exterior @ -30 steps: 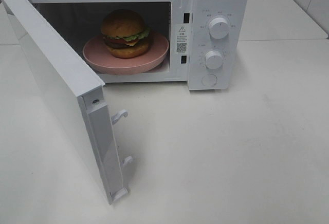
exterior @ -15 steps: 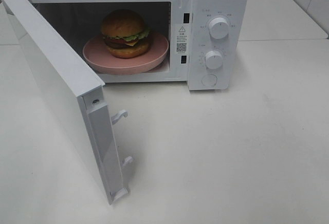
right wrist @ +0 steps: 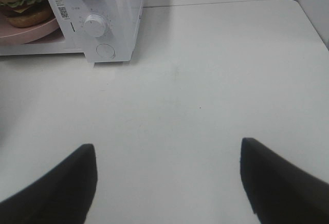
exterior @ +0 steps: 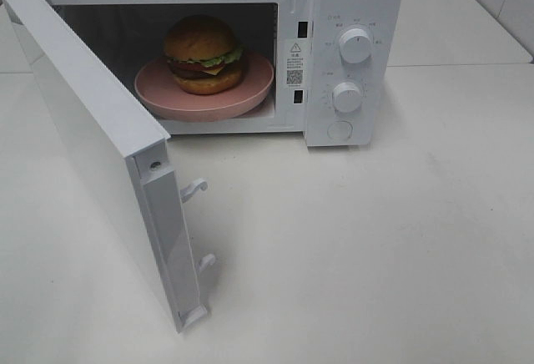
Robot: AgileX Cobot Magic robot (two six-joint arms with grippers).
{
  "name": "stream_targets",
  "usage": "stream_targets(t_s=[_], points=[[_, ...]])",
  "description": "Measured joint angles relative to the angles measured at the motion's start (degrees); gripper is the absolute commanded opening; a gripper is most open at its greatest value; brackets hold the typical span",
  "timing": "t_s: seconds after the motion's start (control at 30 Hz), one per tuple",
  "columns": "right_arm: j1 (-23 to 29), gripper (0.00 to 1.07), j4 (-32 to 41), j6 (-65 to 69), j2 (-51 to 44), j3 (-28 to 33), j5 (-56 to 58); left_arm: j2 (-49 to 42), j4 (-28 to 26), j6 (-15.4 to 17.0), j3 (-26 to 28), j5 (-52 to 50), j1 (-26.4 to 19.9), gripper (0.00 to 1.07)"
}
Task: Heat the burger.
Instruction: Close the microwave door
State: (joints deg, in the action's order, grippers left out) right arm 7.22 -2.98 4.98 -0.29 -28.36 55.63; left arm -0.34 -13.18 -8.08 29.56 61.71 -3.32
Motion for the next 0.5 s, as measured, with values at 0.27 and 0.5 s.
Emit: stream_targets(t_s=[0.27, 0.5], points=[[0.0, 0.75, 0.0, 0.0, 0.0, 0.0, 0.0, 0.0, 0.0, 0.0, 0.0, 0.0, 0.0, 1.0], [0.0, 0.75, 0.0, 0.0, 0.0, 0.0, 0.0, 0.0, 0.0, 0.0, 0.0, 0.0, 0.0, 1.0]])
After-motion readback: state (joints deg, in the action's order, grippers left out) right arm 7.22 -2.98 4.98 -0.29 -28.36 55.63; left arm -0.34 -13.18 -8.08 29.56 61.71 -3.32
